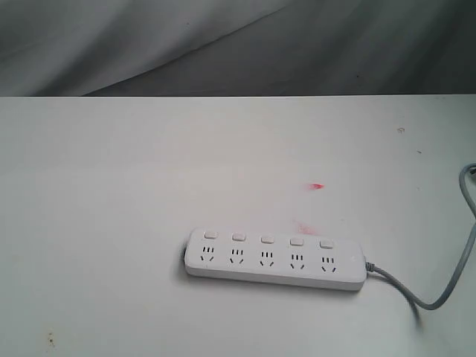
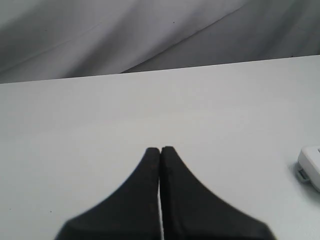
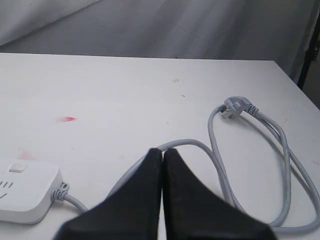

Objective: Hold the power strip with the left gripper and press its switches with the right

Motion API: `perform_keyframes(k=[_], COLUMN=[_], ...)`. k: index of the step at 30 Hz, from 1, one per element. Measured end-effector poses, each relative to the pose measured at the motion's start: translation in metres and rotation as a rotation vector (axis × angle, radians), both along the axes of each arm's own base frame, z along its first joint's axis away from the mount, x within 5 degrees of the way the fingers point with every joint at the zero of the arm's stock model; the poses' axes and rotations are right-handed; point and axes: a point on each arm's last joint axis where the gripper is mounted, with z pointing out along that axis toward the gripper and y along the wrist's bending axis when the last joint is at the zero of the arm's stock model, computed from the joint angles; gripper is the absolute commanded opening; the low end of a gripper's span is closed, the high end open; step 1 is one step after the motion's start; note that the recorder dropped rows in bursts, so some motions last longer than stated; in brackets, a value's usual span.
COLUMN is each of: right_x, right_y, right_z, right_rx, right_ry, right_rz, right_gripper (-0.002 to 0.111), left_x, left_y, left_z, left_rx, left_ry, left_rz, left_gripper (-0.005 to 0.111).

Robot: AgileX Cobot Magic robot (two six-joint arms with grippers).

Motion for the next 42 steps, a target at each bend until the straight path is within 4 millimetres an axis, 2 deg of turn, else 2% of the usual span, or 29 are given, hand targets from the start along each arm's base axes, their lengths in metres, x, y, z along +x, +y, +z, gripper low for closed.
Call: perform_keyframes(k=[30, 38, 42], right_x=[0.0, 0.0, 0.0], right_y=[0.0, 0.0, 0.0], right_z=[0.0, 0.0, 0.0], right_rx=[0.0, 0.0, 0.0], right_ry=[0.0, 0.0, 0.0], right_rz=[0.0, 0.0, 0.0], right_gripper=[0.0, 0.0, 0.0], left_x=[0.0, 0.0, -0.002], left_y=[0.0, -0.005, -0.008], left_z=[0.0, 0.0, 0.015], left_rx=[0.012, -0.118, -0.1], left_ry=[0.0, 0.001, -0.037], left_rz=[-0.004, -0.03, -0.064], left_gripper=[0.001, 0.001, 0.001])
